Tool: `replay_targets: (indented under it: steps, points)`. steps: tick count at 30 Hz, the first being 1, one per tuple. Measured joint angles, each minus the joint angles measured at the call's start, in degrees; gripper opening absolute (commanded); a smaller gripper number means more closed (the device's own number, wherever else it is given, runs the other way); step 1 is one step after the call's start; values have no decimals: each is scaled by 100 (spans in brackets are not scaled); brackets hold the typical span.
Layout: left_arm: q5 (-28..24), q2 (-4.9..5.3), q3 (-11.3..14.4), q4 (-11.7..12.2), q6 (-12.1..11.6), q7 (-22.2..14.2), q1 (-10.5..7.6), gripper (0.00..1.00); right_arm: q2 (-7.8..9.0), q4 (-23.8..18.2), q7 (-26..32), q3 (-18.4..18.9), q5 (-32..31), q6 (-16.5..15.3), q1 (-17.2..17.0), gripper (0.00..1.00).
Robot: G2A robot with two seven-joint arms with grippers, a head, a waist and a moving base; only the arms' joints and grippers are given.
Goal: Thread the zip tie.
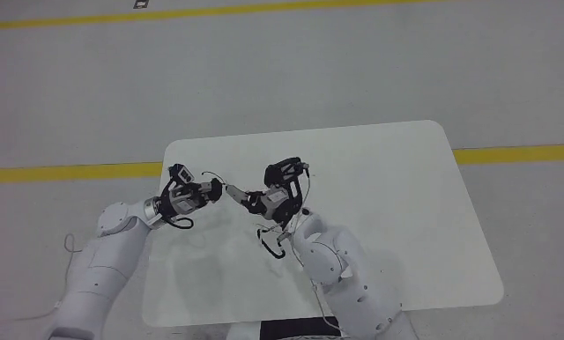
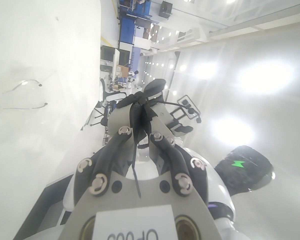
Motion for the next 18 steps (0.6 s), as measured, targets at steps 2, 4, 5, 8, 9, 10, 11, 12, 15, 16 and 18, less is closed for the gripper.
replay_targets:
  steps: [2, 4, 5, 8, 9, 10, 11, 12, 15, 16, 18]
  points:
    - [-142, -4, 50, 96, 59, -19, -60, 0, 31, 181, 135, 172, 670, -454, 36, 100]
    - [-250, 2, 125, 127, 97, -5, -100, 0, 49, 407, 288, 279, 1296, -792, 135, 100]
    - [-288, 7, 162, 127, 113, -4, -116, 0, 52, 522, 362, 297, 1582, -911, 183, 100]
    - [-385, 32, 279, 131, 137, -4, -175, 0, 54, 915, 677, 295, 2588, -1075, 405, 100]
    - [-396, 40, 310, 134, 120, -4, -194, 0, 55, 994, 735, 294, 2826, -1070, 454, 100]
    - [-390, 47, 332, 139, 77, -4, -213, 0, 56, 1025, 759, 295, 3005, -1063, 474, 100]
    - [-383, 49, 336, 140, 64, -4, -217, 0, 56, 1023, 759, 295, 3021, -1061, 475, 100]
    - [-380, 49, 336, 141, 62, -4, -217, 0, 56, 1017, 755, 296, 2978, -1060, 471, 100]
    - [-379, 48, 333, 141, 66, -4, -215, 0, 56, 1009, 749, 296, 2914, -1059, 467, 100]
    - [-380, 48, 333, 138, 68, -3, -214, 0, 56, 1010, 749, 296, 2915, -1059, 466, 100]
    - [-412, 39, 344, 71, 110, 91, -188, 0, 53, 1063, 771, 266, 3023, -1057, 459, 100]
